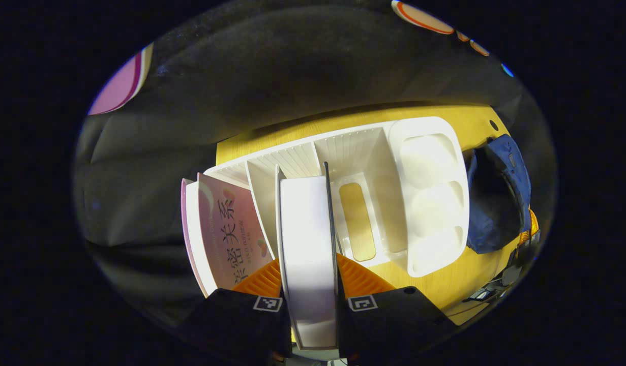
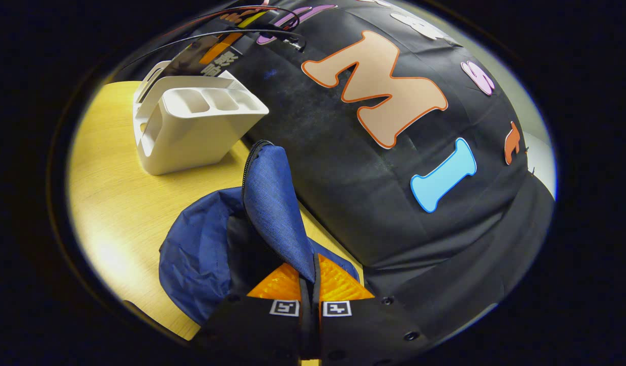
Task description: Open the schoolbag, grab two books from the bookshelf and put them into the schoolbag.
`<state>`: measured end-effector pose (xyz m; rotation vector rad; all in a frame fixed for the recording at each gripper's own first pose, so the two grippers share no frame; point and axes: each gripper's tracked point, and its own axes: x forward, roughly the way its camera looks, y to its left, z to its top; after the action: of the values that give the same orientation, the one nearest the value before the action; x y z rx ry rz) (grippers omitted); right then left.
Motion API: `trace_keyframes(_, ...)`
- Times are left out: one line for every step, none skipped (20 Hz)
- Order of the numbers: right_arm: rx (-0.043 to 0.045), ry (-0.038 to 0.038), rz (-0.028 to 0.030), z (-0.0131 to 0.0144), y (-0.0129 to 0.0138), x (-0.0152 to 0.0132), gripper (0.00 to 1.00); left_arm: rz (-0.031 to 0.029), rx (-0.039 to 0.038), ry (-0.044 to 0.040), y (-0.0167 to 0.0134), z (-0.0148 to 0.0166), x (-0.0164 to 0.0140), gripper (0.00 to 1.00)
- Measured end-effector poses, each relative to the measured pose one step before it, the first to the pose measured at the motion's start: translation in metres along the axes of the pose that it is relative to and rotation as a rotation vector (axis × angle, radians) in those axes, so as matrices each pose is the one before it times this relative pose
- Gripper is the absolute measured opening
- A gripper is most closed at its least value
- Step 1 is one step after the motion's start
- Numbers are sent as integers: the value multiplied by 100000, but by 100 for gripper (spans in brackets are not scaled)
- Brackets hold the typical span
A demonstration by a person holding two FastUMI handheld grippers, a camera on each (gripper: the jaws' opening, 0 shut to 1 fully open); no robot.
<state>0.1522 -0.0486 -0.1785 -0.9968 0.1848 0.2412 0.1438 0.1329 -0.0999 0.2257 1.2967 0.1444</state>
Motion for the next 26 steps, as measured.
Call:
trace_keyframes(306,51,-153,-2,-12,-104,1,-20,-171,-601,-27,-202,-841,32)
trace_keyframes(348,91,-200,-35,-24,-16,1,231,-208,-465,12,-373,-829,32)
trace_keyframes(317,-9,-237,41,-55,-89,1,577,-382,-714,14,-288,-840,35)
trace_keyframes(282,-72,-237,-50,-18,93,1,382,-148,-732,10,-393,-1119,32)
trace_keyframes(236,-125,-173,28,-14,-33,1,292,-490,-1027,-55,-285,-1089,35)
trace_keyframes(16,-221,-196,32,-76,31,3,-463,-824,-719,-196,-212,-911,33)
trace_keyframes(44,-161,-159,1,-45,-64,3,-1075,-1929,-939,-390,-417,-1196,32)
trace_keyframes(97,-139,-120,2,-59,5,3,-1573,-2359,-1353,-390,-273,-1125,32)
trace_keyframes(85,-235,-225,23,-107,-54,3,-986,-1531,-1510,-408,-280,-1369,32)
trace_keyframes(297,-230,-326,19,-94,-25,3,-407,-2081,-2186,-162,-221,-1176,29)
trace_keyframes(407,-248,-286,37,-73,-86,3,-592,-1543,-1706,-5,-237,-933,29)
trace_keyframes(203,-190,-424,-30,-208,1,1,-539,-1672,-1830,20,-135,-936,32)
trace_keyframes(74,-187,-339,3,-111,-112,1,-1206,-1726,-1585,-170,-367,-1335,29)
trace_keyframes(220,-313,-221,-34,-86,32,3,-1730,-2785,-1432,-416,-102,-1410,32)
trace_keyframes(197,-187,-234,30,-138,-48,1,-2395,-2596,-1739,-524,-1,-1061,32)
trace_keyframes(179,-175,-230,-37,-166,-22,1,-2947,-2485,-1934,-628,30,-1135,32)
trace_keyframes(268,-159,-231,44,-118,-69,1,-3171,-3048,-2531,-868,240,-1011,31)
trace_keyframes(404,-220,-245,-113,-269,-113,3,-3575,-2221,-2605,-970,107,-956,31)
trace_keyframes(398,-145,-261,87,-182,-86,1,-3434,-2030,-2777,-980,152,-415,31)
trace_keyframes(374,-201,-221,9,-147,193,1,-3384,-1435,-2275,-857,-36,-352,31)
trace_keyframes(467,-312,-483,143,-287,-62,3,-3454,-1720,-2592,-1076,267,-181,31)
trace_keyframes(827,-155,-472,-153,-199,-6,3,-4037,-1910,-1439,-1111,-119,57,31)
trace_keyframes(1225,-86,-433,35,-207,-89,5,-4509,-2614,-1577,-1317,-30,448,31)
trace_keyframes(1316,-52,-602,-95,-364,4,6,-4801,-2937,-1201,-1393,-165,535,31)
trace_keyframes(1397,-94,-728,105,-321,-79,0,-4268,-2553,-1121,-1388,-169,638,31)
trace_keyframes(1458,-77,-663,33,-330,-33,5,-3783,-1489,-1232,-1208,-300,809,31)
